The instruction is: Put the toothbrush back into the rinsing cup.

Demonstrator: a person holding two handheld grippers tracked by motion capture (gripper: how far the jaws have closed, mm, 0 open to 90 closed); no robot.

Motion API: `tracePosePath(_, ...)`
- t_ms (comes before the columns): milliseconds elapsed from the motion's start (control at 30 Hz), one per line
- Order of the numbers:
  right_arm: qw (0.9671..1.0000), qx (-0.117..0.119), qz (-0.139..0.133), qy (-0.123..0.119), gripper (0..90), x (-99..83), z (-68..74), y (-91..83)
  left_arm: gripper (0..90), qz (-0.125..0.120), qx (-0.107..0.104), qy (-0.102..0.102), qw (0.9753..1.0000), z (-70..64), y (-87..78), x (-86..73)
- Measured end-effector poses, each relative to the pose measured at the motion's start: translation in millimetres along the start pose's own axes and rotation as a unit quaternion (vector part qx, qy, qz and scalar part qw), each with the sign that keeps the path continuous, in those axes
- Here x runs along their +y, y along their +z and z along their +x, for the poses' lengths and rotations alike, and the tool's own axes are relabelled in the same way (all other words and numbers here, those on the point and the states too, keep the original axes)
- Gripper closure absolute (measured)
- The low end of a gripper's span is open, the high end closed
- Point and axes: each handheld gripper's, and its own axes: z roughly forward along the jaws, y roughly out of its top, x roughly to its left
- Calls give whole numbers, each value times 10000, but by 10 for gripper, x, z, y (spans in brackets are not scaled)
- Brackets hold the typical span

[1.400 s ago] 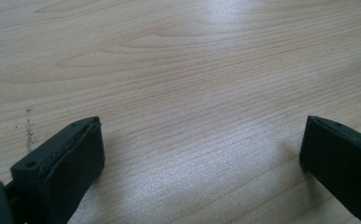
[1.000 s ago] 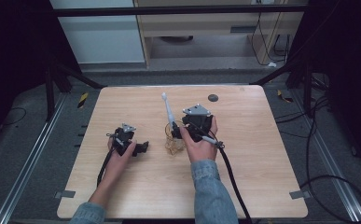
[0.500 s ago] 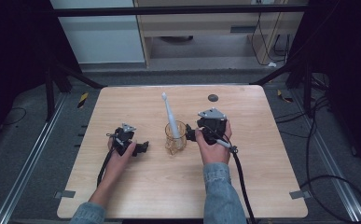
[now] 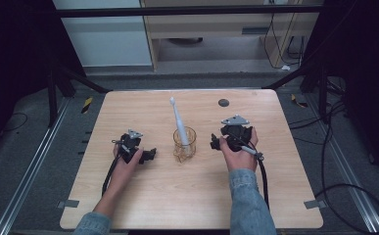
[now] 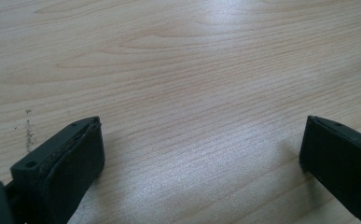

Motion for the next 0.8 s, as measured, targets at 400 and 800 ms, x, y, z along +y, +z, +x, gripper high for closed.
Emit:
tracePosePath(400,9988,-55,380,-295,91,-49,-177,186,0,3,3,0,10000,-1,1,1)
tracePosePath(800,9983,-119,569,-25,99,-230,-374,408,0,3,2,0,10000,-1,1,2)
